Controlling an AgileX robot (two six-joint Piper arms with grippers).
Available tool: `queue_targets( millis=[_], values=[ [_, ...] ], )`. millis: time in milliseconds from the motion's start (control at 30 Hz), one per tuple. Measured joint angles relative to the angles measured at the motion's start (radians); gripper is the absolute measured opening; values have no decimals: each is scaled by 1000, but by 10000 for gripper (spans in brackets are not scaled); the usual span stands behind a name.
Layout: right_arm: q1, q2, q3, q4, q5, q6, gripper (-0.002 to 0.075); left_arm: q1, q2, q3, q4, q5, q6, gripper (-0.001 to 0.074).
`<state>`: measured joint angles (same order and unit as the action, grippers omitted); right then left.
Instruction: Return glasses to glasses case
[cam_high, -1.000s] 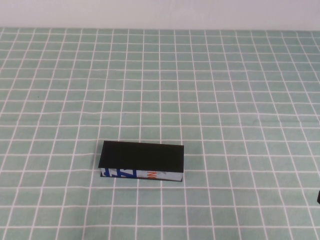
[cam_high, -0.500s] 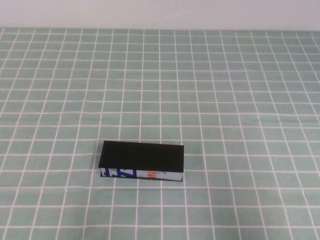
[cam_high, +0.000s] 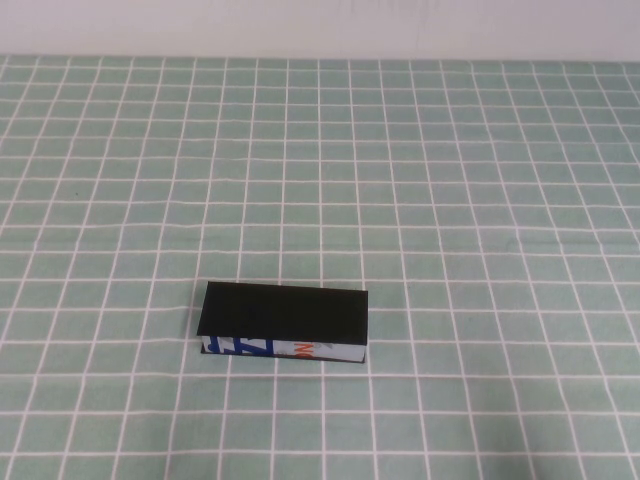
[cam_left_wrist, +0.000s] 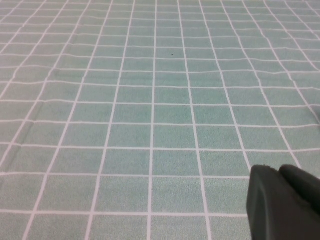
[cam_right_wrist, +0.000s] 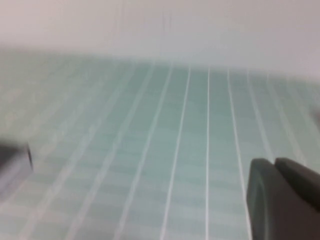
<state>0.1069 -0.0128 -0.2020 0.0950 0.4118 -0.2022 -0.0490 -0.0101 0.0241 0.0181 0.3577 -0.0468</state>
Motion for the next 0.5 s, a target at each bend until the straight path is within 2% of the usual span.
queue_targets(
  millis=[200, 500],
  values=[
    [0, -2, 214, 14, -72, 0, -12, 0, -1, 0, 0, 0, 0, -2],
    [0, -2, 226, 62, -45, 0, -11, 0, -1, 0, 0, 0, 0, -2]
  ],
)
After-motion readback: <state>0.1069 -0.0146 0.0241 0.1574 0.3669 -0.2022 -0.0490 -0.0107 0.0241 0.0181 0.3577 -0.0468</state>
